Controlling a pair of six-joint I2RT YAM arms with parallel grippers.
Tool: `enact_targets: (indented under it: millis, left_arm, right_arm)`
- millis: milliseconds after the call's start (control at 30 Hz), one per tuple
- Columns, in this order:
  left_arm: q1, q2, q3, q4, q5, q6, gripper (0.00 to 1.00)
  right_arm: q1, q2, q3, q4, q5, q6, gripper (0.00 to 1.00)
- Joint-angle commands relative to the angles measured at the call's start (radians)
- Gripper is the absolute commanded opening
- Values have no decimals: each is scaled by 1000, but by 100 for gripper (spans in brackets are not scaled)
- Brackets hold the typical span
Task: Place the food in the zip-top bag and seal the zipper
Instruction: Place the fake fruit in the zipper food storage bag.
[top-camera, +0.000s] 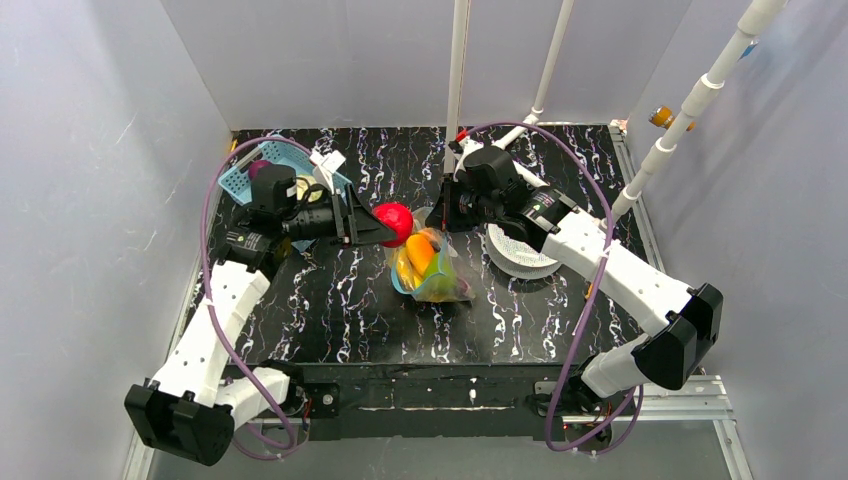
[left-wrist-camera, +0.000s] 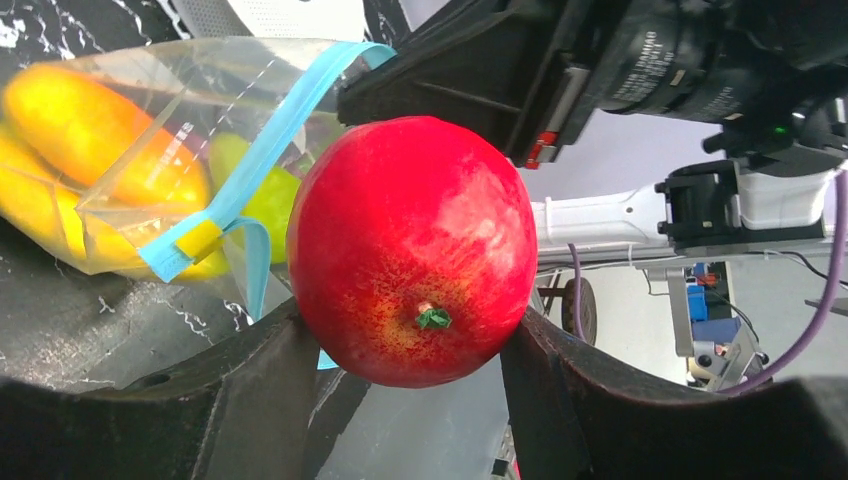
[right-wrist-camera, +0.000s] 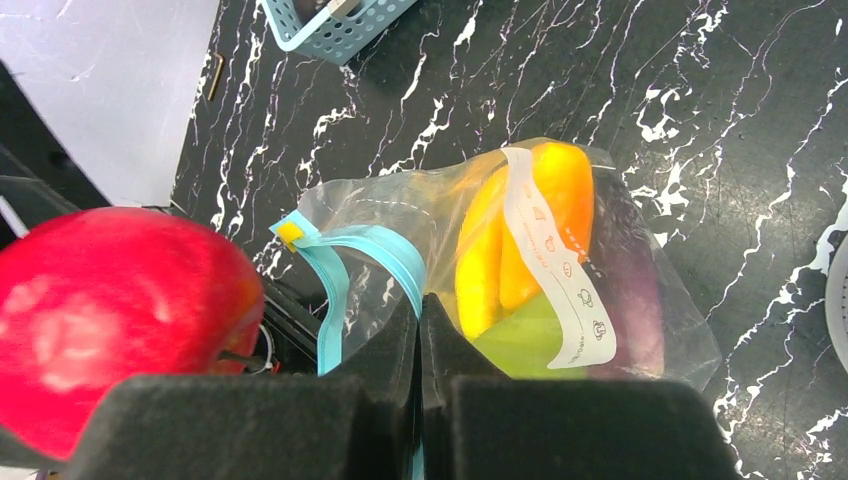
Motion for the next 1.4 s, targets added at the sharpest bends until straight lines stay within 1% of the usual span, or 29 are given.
enact_targets:
  millis: [0,100,200,233,267,300,333,367,433,500,600,633,733,867,967,1067,1133,1233,1367]
  left_arm:
    - [-24,4,-6,-33,-43,20,26]
    - [-47,22,-11,-32,-68,8,27]
    - [-102,45,-7,-31,-97,3,28]
    - [-119,48,-7,-32,-112,6,30]
    - [-132,49,-8,-39,-131,11,34]
    - [-139,48,-10,-42,-143,14,42]
    - [-143,51,-10,-49,-153,17,52]
    - [-145,54,-10,-56,-159,19,57]
    - [-150,61,-8,-61,-165,21,69]
    - [-155,65,-10,-63,-177,19,75]
    - [-158,65,-11,-72,-201,16,92]
    - [-159,67,-11,-71,-204,18,94]
    - [-159,67,14,-102,-222,34,94]
    - [-158,37,82,-180,-304,101,89]
    - [-157,25,151,-279,-431,171,89]
    - [-155,48,239,-423,-590,240,92]
    - [-146,70,285,-488,-696,284,93]
    - [-106,110,337,-559,-846,335,94]
    - [24,168,331,-568,-940,363,96]
  right_arm:
    - [-3,-16,45,34,-22,7,1]
    - [-4,-19,37,38,-29,8,1]
    - [-4,-14,44,38,-29,10,1]
    - [-4,-14,47,38,-32,12,1]
    - [-3,-15,48,40,-31,12,1]
    - [-4,-17,49,40,-31,13,1]
    - [-4,-18,50,40,-31,15,1]
    - [-4,-21,50,40,-31,15,1]
    - [-4,-26,47,39,-32,17,1]
    - [-3,-29,42,44,-34,17,1]
    - [-3,-23,46,45,-38,18,1]
    - [-4,-21,47,45,-40,17,1]
    - [-4,-24,50,44,-40,18,1]
    - [-3,-36,39,43,-33,17,1]
    - [-3,-38,35,39,-25,11,1]
    - [-4,-38,39,36,-19,6,1]
    - [-4,-39,41,35,-16,4,1]
    - [-4,-46,34,33,-14,4,1]
    - [-4,-57,10,44,-13,-2,1]
